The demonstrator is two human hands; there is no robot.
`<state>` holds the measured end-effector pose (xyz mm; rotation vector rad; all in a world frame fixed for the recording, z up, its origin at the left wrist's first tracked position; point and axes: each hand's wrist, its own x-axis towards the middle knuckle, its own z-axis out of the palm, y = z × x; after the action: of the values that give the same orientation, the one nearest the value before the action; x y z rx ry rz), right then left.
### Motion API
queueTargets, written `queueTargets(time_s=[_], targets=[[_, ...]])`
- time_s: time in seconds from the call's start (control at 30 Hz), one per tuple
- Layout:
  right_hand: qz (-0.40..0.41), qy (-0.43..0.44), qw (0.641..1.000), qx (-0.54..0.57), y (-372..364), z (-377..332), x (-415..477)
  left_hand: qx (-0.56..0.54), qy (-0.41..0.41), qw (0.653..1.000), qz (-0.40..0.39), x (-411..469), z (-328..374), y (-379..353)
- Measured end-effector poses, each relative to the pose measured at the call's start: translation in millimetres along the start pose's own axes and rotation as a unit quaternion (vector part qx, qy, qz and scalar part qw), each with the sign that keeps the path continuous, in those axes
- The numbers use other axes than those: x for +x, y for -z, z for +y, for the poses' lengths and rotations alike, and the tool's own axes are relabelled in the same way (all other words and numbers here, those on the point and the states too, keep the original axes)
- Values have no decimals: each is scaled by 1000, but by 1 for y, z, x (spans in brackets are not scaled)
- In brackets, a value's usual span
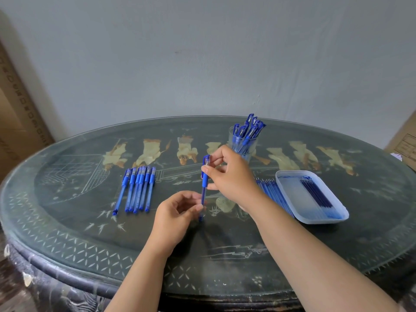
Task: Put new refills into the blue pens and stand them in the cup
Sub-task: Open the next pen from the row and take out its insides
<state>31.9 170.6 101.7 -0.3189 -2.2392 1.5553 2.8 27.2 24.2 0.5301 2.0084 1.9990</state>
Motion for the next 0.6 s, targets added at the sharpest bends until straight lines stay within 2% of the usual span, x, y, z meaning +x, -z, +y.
queueTargets(time_s=[0.37, 0.47, 0.53, 0.6], targets=[[4, 1, 1000, 17, 5, 6, -6, 31, -3, 999, -17, 3, 2, -1], [47, -16, 997, 67, 15, 5, -2, 1, -14, 1000, -7, 5, 7, -1], [94, -14, 991, 98, 28, -1, 6, -40, -20, 999, 27, 8, 10, 3], [149, 16, 986, 74, 46, -8, 18, -63, -27, 995, 73, 12, 11, 8]])
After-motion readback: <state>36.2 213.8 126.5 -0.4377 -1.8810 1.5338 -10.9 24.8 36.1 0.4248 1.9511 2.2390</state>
